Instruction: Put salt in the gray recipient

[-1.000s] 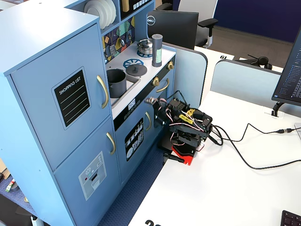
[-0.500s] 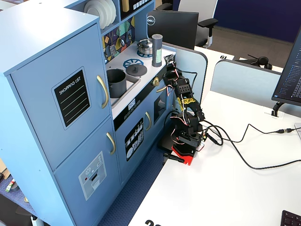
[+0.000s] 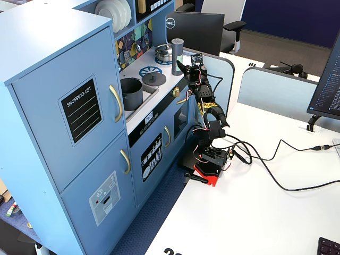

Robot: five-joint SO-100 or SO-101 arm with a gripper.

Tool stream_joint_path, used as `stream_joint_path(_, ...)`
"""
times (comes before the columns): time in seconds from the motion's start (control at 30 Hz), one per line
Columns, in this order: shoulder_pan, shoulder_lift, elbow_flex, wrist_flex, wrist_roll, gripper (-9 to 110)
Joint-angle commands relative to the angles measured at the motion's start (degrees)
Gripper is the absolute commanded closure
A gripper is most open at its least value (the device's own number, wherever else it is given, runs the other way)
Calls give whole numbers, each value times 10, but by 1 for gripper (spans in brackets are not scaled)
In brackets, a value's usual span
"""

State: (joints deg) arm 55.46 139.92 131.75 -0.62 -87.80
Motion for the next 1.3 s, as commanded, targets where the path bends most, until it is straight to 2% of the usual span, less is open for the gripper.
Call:
stream_joint_path(0.0, 9, -54, -55, -36, 25, 52)
stream_joint_path(0.17, 13, -132, -113, -32, 46, 47)
stream_joint_path(0.77, -11, -375, -319, -43, 48, 50)
stream_joint_path(1.13, -28, -478, -427, -56, 31, 55)
stream_joint_path(1.27, -33, -488, -438, -70, 24, 60)
